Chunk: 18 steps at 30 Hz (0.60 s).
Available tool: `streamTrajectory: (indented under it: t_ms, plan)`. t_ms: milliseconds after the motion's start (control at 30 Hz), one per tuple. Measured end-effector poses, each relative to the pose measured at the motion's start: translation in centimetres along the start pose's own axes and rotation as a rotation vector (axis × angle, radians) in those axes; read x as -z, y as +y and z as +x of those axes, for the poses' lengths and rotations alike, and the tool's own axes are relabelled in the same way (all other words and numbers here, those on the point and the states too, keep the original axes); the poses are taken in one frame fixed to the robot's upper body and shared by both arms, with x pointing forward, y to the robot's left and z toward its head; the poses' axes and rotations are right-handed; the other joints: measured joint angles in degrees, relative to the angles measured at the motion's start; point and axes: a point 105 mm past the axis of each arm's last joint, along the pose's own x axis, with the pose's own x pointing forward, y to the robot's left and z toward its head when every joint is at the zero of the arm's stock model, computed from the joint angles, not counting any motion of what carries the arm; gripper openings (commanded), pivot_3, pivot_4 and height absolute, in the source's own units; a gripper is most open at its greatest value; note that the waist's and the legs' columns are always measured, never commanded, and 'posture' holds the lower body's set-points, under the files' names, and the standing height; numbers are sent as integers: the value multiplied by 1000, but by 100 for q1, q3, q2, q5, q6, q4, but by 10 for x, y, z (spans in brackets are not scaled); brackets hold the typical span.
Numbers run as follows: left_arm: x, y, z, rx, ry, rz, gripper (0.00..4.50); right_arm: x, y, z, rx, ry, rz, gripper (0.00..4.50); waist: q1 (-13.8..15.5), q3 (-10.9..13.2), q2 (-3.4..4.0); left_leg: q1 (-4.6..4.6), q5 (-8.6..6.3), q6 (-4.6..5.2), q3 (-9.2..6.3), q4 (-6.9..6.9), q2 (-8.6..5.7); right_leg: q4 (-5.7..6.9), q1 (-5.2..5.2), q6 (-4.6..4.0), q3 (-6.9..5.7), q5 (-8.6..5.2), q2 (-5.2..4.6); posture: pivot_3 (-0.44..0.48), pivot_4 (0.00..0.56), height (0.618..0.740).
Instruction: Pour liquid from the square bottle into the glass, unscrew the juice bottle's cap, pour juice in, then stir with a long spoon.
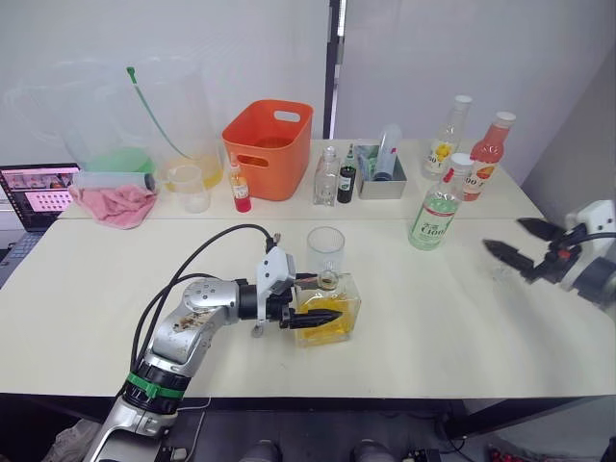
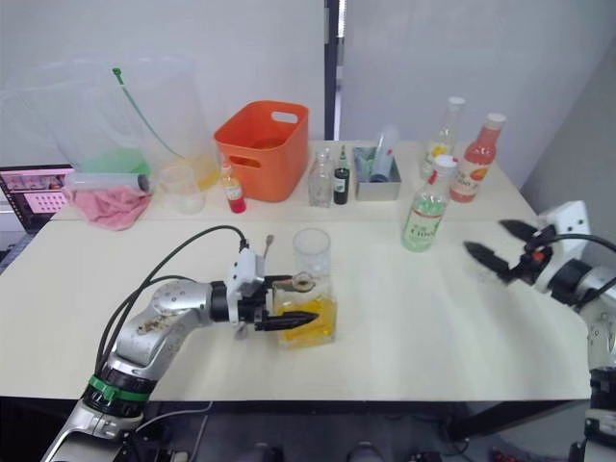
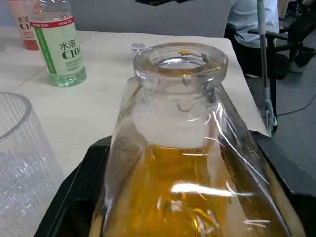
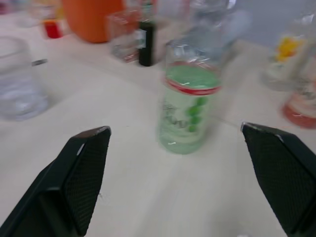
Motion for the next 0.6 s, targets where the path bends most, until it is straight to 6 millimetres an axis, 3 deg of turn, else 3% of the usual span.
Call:
streamTrajectory:
  t_ms: [100, 200, 467, 600]
  plan:
    - [-2, -1, -8, -24, -8, -17, 2808, -11, 39, 11, -191, 9, 13, 4483, 5, 2, 3, -3, 0, 0, -1, 0, 0, -4, -1, 0, 0, 0, 0, 0, 150, 740]
    - [-4, -3, -18, -60, -15, -22, 2808, -26, 60, 23, -288, -11, -6, 4483, 19, 2, 3, -4, 0, -1, -2, 0, -1, -9, -1, 0, 0, 0, 0, 0, 150, 740]
    - [-7, 0, -52, -242, 18, -72, 2808, -33, 84, 44, -459, 10, -8, 4483, 56, 4, 1, -14, 0, -1, -7, 0, -1, -15, -6, 3, -3, 1, 0, 0, 150, 740]
    - [-12, 5, -83, -362, 67, -61, 2808, -27, 83, 50, -505, 45, -10, 4483, 44, 4, 1, -14, 0, -1, -6, 0, 0, -13, -12, 2, -4, 1, 0, 0, 150, 740]
